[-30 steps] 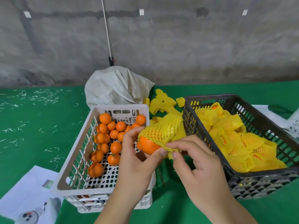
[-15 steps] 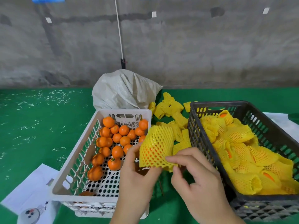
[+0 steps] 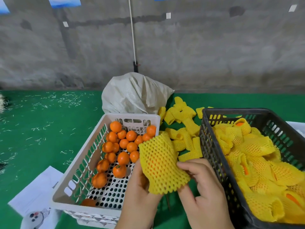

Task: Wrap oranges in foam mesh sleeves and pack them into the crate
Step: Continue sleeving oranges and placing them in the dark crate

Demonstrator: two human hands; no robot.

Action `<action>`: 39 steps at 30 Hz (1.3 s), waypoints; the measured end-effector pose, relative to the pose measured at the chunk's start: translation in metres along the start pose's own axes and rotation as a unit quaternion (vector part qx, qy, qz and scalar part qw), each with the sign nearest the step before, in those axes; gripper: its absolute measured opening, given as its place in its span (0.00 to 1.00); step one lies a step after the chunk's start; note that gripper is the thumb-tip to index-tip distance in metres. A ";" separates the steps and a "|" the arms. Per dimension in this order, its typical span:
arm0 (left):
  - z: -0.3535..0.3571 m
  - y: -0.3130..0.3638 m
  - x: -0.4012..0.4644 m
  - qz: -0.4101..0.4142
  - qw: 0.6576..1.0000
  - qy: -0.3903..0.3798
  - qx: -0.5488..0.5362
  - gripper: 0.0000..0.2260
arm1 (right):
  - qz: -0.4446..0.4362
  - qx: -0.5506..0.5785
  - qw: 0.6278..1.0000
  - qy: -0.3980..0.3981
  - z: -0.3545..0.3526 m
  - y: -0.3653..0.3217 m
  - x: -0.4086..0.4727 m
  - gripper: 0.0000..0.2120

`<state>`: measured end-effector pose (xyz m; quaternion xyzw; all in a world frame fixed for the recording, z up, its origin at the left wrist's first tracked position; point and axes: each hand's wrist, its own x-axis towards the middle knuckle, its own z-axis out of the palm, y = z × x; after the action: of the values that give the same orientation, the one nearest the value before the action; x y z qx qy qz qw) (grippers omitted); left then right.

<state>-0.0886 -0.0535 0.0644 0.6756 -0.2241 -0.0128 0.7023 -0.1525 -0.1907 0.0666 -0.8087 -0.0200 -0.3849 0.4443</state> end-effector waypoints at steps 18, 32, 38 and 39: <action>-0.020 -0.098 0.034 -0.042 0.954 -0.070 0.289 0.12 | 0.385 0.030 0.911 0.143 -0.094 0.102 0.050 0.40; -0.019 -0.136 0.044 -0.056 0.962 -0.075 0.255 0.12 | 0.182 -0.370 0.808 -0.420 0.011 0.156 0.055 0.31; -0.041 -0.160 0.089 -0.101 0.945 -0.082 0.299 0.13 | 0.136 -0.412 0.615 -0.658 0.079 0.197 0.059 0.28; -0.044 -0.169 0.099 -0.111 0.930 -0.095 0.338 0.14 | 0.129 -0.423 0.596 -0.670 0.086 0.205 0.057 0.27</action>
<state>0.0633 -0.0588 -0.0666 0.8890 -0.2045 -0.0778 0.4024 0.0167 -0.2691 -0.0675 -0.9306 -0.0427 0.3612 -0.0411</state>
